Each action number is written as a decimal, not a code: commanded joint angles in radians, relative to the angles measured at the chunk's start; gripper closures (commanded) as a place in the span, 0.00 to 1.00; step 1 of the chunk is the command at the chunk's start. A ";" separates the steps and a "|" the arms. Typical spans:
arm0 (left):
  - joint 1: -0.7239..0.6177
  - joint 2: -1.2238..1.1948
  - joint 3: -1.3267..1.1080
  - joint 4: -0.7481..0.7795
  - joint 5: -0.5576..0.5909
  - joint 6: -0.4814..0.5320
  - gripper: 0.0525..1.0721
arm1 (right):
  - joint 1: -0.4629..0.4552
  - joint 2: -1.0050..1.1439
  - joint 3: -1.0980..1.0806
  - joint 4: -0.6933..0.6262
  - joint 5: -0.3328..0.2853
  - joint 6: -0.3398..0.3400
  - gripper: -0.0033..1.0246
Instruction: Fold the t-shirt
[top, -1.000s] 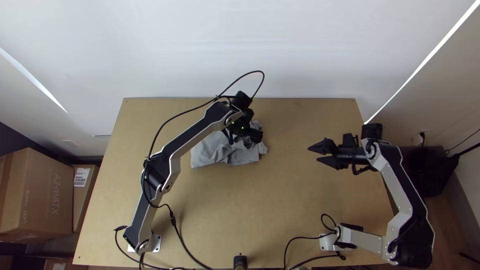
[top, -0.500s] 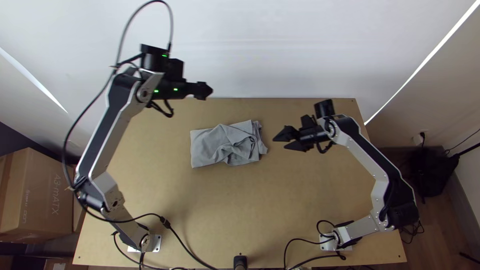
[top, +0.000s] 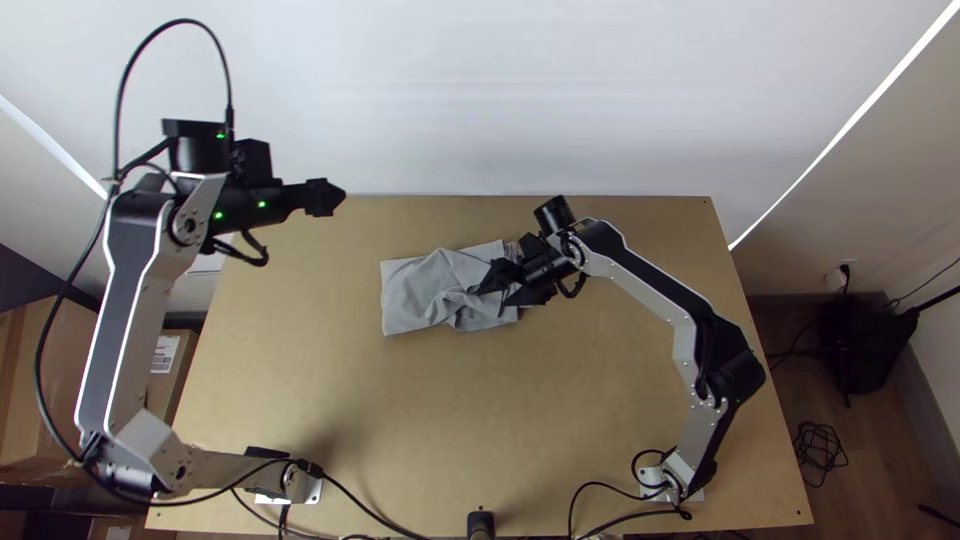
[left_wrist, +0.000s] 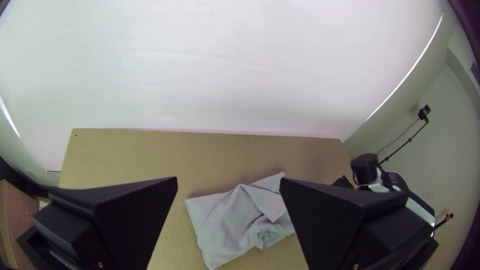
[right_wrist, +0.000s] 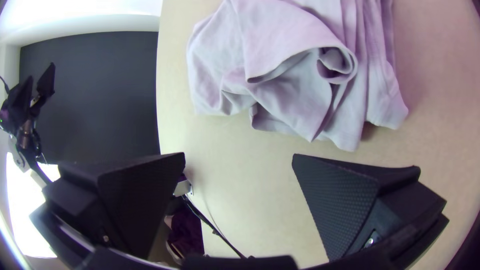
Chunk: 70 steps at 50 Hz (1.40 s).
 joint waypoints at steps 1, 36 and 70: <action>0.043 -0.074 -0.052 -0.023 -0.004 0.000 0.04 | 0.011 0.068 0.073 -0.006 -0.006 0.028 0.04; 0.255 -0.195 -0.147 -0.078 -0.004 0.080 0.04 | -0.086 0.166 0.142 0.316 0.233 0.109 0.04; 0.287 -0.215 -0.191 -0.077 -0.004 0.105 0.04 | -0.285 0.041 -0.076 0.350 0.031 -0.024 0.04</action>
